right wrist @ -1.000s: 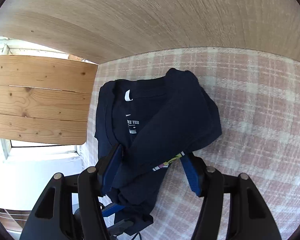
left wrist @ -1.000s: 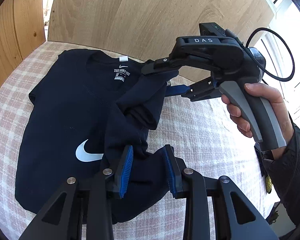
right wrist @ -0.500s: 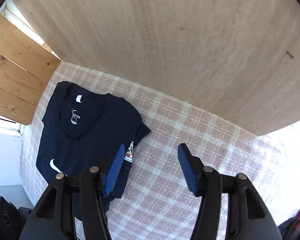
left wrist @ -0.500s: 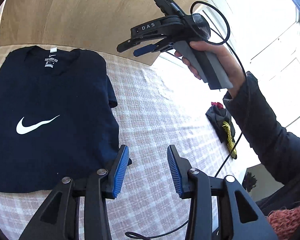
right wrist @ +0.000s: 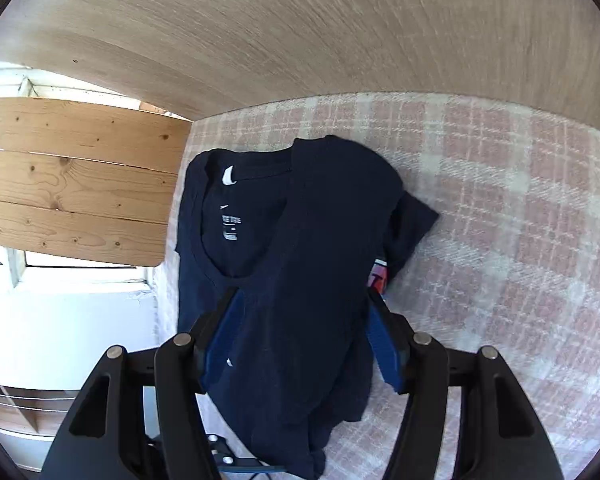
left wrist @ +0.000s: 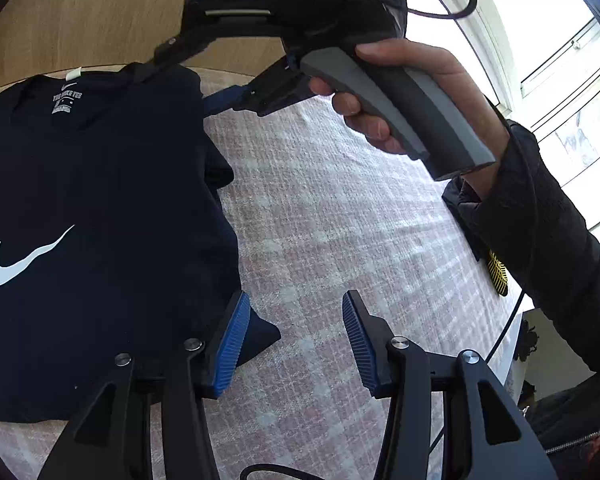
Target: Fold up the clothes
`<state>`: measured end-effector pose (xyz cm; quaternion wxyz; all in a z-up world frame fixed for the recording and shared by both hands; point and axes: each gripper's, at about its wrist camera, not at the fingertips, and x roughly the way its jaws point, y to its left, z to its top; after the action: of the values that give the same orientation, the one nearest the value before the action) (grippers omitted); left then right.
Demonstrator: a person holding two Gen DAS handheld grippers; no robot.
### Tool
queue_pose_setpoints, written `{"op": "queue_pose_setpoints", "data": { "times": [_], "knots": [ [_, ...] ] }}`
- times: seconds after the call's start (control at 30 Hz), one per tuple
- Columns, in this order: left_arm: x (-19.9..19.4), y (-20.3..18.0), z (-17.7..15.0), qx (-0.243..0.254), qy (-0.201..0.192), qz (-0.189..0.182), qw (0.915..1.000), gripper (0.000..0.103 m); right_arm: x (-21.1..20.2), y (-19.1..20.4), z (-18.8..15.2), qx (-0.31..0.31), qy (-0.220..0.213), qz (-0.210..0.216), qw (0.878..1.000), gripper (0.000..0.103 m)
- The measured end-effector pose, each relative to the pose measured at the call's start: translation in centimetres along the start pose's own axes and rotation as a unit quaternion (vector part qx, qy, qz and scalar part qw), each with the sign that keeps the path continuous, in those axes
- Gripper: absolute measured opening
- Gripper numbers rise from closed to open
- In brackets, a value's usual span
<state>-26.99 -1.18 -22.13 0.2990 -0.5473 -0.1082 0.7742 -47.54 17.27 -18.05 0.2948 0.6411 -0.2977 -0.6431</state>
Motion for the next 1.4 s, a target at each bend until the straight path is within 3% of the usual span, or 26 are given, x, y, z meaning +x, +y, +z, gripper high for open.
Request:
{"op": "queue_pose_setpoints", "data": {
  "times": [0.03,0.13,0.27,0.37,0.4,0.43,0.47,0.5,0.57,0.7,0.83,0.9,0.97,1.0,1.1,1.23,1.37,1.4],
  "knots": [
    [0.5,-0.2,-0.3,0.004,0.011,-0.002,0.9999,0.046,0.0,0.1,0.0,0.009,-0.002,0.028,1.0,0.06],
    [0.5,-1.1,-1.1,0.019,0.021,-0.015,0.9995,0.046,-1.8,1.0,-0.7,-0.032,-0.034,-0.084,0.995,0.06],
    [-2.2,-0.8,-1.1,0.009,-0.012,-0.014,0.9998,0.046,-4.4,0.7,-3.5,-0.025,-0.033,-0.015,0.999,0.06],
    [-4.1,0.1,-0.6,-0.004,-0.044,0.01,0.999,0.047,-5.4,2.3,-6.5,-0.131,-0.074,-0.132,0.98,0.06],
    [-4.5,0.4,-0.3,-0.01,-0.054,0.018,0.9983,0.047,-5.5,2.8,-7.6,-0.167,-0.084,-0.162,0.969,0.054],
    [-4.7,0.7,-0.2,-0.015,-0.058,0.022,0.9979,0.048,-5.1,2.9,-8.3,-0.183,-0.078,-0.161,0.967,0.028],
    [-4.7,0.9,0.0,-0.019,-0.061,0.025,0.9977,0.048,-4.5,3.0,-8.7,-0.189,-0.063,-0.158,0.967,0.009],
    [-4.8,1.1,0.1,-0.02,-0.062,0.029,0.9975,0.048,-3.8,3.0,-9.0,-0.195,-0.052,-0.167,0.965,0.002],
    [-4.7,1.3,0.4,-0.02,-0.062,0.035,0.9972,0.048,-2.3,3.1,-9.4,-0.209,-0.033,-0.173,0.962,0.002],
    [-4.5,1.4,0.5,-0.024,-0.061,0.036,0.9972,0.048,-0.1,3.9,-9.9,-0.236,-0.017,-0.146,0.961,0.002],
    [-4.2,1.6,0.6,-0.029,-0.059,0.034,0.9972,0.048,1.9,3.9,-9.4,-0.246,0.006,-0.163,0.955,0.002],
    [-3.7,1.4,0.8,-0.025,-0.055,0.038,0.9975,0.048,2.5,4.2,-9.0,-0.237,0.021,-0.123,0.964,0.002],
    [-3.6,1.2,0.9,-0.02,-0.055,0.035,0.9977,0.048,2.0,5.1,-8.3,-0.218,0.012,-0.048,0.975,0.002],
    [-3.6,1.2,1.0,-0.019,-0.054,0.035,0.9978,0.048,1.5,5.6,-8.0,-0.217,-0.004,-0.047,0.975,0.002],
    [-3.5,1.2,1.1,-0.015,-0.053,0.036,0.9979,0.048,1.4,5.7,-7.9,-0.258,-0.02,-0.151,0.954,0.003],
    [-3.5,1.5,1.2,-0.016,-0.054,0.028,0.998,0.048,0.3,2.5,-7.1,-0.202,-0.024,-0.153,0.967,0.003],
    [-3.1,1.4,1.6,-0.011,-0.053,0.024,0.9983,0.048,1.6,2.6,-7.2,-0.193,-0.008,-0.124,0.973,0.006],
    [-2.9,1.2,1.7,-0.009,-0.052,0.022,0.9984,0.048,2.2,2.9,-7.3,-0.197,0.013,-0.102,0.975,0.006]
  ]
}}
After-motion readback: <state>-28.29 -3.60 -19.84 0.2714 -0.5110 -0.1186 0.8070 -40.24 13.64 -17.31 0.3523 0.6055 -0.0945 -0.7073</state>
